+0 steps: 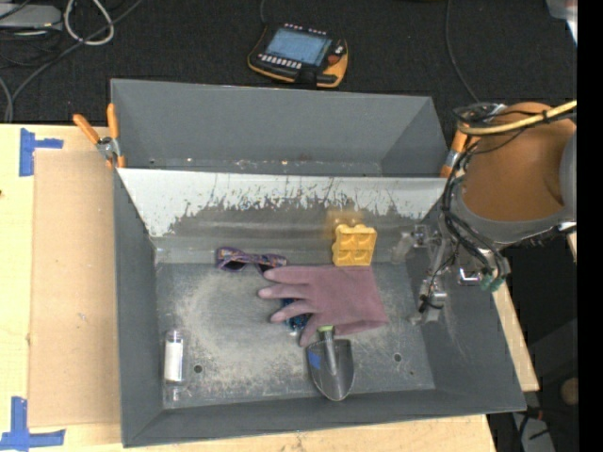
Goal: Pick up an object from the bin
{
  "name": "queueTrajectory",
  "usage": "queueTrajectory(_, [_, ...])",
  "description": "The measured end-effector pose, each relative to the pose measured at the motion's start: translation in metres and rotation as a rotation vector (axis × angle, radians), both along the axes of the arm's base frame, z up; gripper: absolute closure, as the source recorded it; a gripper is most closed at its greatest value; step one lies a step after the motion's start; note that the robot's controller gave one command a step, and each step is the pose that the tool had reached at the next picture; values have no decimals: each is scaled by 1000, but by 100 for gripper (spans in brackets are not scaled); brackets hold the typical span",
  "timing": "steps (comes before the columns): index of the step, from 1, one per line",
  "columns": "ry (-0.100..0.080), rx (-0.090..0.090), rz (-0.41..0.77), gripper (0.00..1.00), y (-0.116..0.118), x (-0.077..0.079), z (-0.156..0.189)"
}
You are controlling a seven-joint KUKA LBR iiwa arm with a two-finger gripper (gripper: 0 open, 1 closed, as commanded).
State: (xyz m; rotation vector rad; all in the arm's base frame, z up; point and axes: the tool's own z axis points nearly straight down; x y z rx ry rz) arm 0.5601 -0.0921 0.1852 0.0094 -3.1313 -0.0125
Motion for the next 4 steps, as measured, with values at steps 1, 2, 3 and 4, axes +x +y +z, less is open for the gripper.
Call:
queueTrajectory(1, [-6, -1, 108, 0, -18, -32, -74])
queueTrajectory(2, [-25, -6, 33, 0, 69, 27, -41])
queueTrajectory(3, [-20, -7, 29, 0, 66, 25, -43])
queueTrajectory(4, [-23, -4, -50, 0, 22, 20, -66])
